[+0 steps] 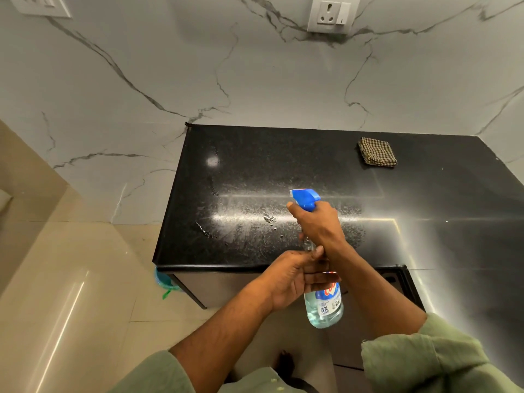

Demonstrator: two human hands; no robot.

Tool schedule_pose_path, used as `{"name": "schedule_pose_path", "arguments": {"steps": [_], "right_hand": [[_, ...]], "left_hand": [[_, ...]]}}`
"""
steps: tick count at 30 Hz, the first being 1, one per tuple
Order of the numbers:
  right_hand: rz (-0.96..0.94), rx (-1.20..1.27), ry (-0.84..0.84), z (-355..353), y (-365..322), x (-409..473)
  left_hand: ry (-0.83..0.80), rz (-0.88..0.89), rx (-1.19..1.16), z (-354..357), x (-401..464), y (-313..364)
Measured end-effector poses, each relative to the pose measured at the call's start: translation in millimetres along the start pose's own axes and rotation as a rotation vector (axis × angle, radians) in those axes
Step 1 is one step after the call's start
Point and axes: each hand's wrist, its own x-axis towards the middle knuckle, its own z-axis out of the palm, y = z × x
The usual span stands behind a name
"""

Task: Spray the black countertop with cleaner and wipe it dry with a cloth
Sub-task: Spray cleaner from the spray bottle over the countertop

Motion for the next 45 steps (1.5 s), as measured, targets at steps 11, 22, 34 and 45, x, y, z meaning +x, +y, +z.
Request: {"name": "schedule_pose_path", "arguments": {"steps": [11, 22, 34, 45], "right_hand": [[-0.002, -0.026, 0.035, -1.5, -25.1, 21.0], [-0.025, 0.014, 0.089, -10.2, -40.8, 41.5], [-0.091, 0.047, 0.136, -20.3, -78.0, 76.3], [-0.111, 0.026, 0.158, -11.8, -95.3, 95.1]], "left_hand": [[0.028, 0.054, -0.001, -3.3, 9.9, 19.8], [0.029, 0.088, -0.010, 0.5, 26.1, 35.3], [0.066, 0.154, -0.023, 17.6, 38.2, 74.2], [0.152, 0.212, -0.025, 17.3, 42.8, 90.6]]}}
